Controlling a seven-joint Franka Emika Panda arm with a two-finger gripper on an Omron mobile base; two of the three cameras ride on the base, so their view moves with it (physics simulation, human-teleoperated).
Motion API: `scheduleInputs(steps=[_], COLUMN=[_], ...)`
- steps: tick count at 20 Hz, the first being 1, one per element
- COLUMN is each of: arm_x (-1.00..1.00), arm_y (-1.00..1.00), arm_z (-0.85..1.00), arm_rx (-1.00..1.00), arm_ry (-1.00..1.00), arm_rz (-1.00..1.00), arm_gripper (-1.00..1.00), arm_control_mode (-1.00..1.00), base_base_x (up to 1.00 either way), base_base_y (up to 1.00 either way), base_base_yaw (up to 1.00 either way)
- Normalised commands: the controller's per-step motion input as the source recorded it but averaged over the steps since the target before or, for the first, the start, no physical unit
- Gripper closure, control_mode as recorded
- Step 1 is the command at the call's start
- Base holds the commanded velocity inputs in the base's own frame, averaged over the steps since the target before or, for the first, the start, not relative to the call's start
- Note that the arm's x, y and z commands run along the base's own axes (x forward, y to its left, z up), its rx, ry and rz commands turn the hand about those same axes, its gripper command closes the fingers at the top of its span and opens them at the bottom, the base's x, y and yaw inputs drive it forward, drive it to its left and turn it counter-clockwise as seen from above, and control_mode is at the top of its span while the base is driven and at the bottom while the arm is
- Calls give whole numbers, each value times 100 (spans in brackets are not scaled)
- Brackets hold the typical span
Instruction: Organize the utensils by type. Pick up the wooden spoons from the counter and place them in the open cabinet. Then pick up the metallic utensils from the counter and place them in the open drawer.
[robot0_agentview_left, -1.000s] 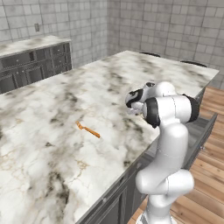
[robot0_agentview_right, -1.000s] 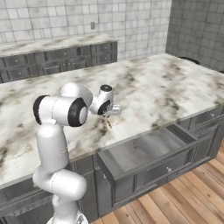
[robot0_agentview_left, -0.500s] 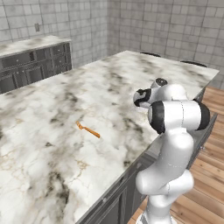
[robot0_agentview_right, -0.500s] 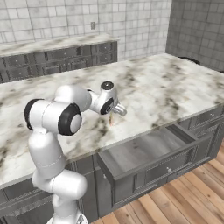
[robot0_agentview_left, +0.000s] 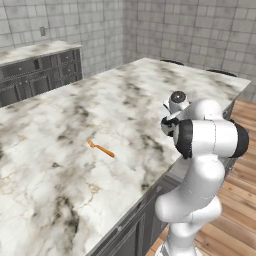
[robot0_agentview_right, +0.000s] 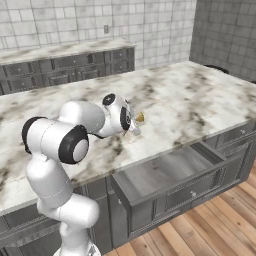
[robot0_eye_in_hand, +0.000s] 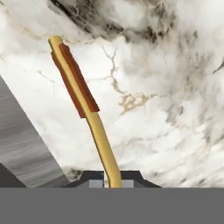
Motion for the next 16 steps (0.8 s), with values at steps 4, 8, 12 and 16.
scheduleInputs(steps=[4,8,12,16], arm_x=[-25,-40,-32,-2], arm_y=[0,-10,-46,-52], arm_z=[29,14,33,31], arm_rx=[25,29,34,37], arm_ry=[-25,-15,-24,-19], arm_rz=[-73,-65,-43,-19], arm_gripper=[100,100,100,100], arm_control_mode=[-100,-100,-100,-100], base_base_x=[0,0,0,0], base_base_y=[0,0,0,0], base_base_yaw=[0,0,0,0])
